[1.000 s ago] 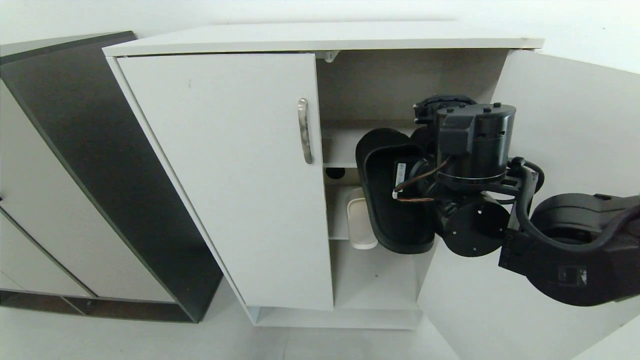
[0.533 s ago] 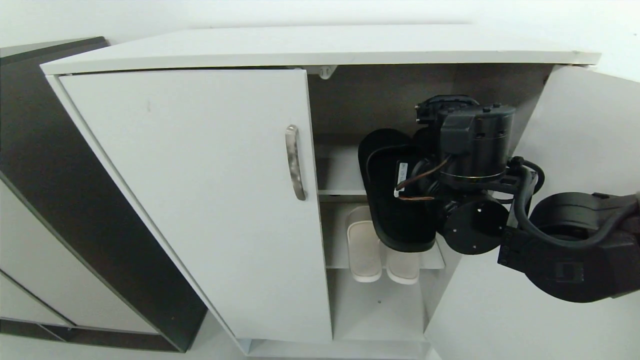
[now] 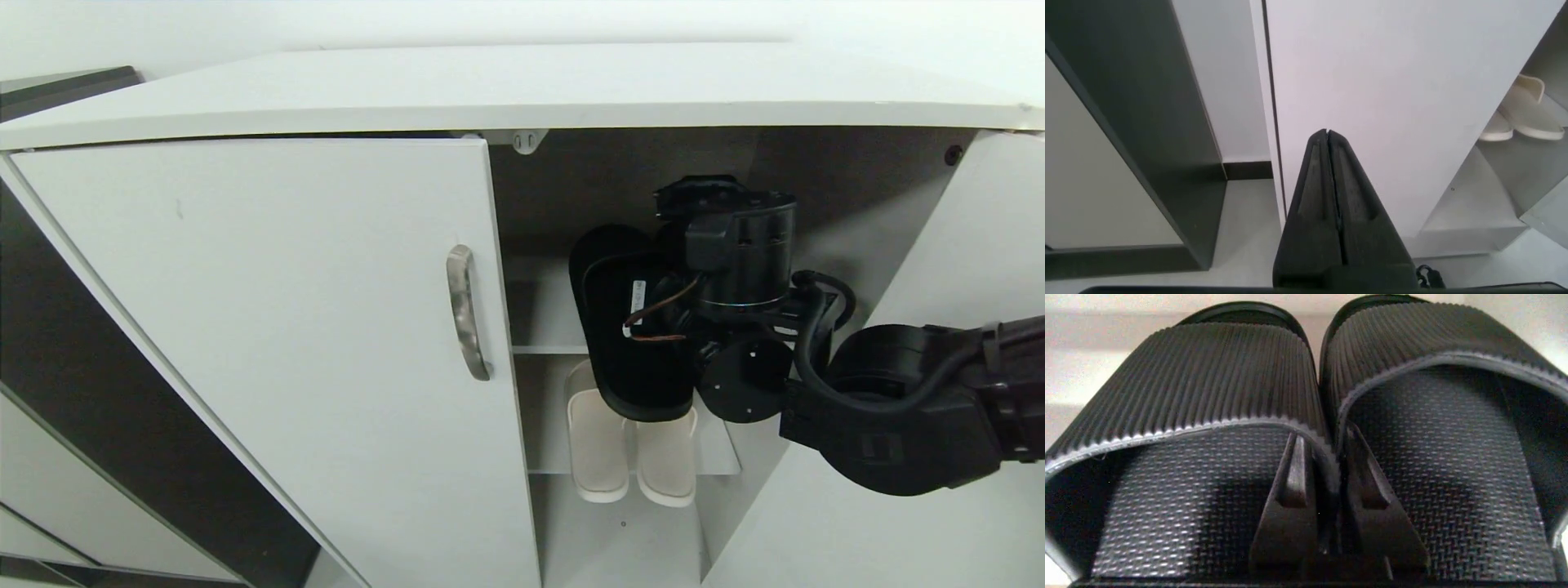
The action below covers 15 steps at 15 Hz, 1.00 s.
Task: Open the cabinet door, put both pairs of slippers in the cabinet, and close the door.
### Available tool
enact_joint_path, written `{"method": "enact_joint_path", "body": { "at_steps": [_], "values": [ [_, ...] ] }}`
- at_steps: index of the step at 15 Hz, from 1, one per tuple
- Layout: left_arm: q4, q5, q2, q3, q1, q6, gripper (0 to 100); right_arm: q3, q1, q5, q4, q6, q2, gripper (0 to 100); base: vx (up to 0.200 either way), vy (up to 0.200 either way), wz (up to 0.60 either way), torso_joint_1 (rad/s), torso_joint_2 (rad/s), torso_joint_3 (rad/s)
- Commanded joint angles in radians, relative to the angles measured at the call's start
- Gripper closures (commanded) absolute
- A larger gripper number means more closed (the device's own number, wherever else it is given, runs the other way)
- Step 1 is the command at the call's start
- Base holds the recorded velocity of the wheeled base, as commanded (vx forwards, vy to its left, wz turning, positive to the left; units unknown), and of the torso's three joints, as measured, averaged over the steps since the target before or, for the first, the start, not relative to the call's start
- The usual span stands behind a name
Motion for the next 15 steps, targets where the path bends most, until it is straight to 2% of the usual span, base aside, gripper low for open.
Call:
{"method": "enact_joint_path", "body": {
  "at_steps": [1,7,15],
  "values": [
    [0.0,0.0,0.001,0.0,0.0,0.0,100,-0.018,-0.011,0.002,0.001,0.001,0.028,100,0.0,0.0,0.0,0.0,0.0,0.0],
    [0.002,0.0,0.001,0.0,0.0,0.0,100,-0.146,-0.043,0.003,0.022,0.0,0.097,100,0.0,0.0,0.0,0.0,0.0,0.0],
    [0.0,0.0,0.001,0.0,0.0,0.0,100,-0.157,-0.061,0.006,0.047,0.003,0.118,100,0.0,0.0,0.0,0.0,0.0,0.0]
  ]
}}
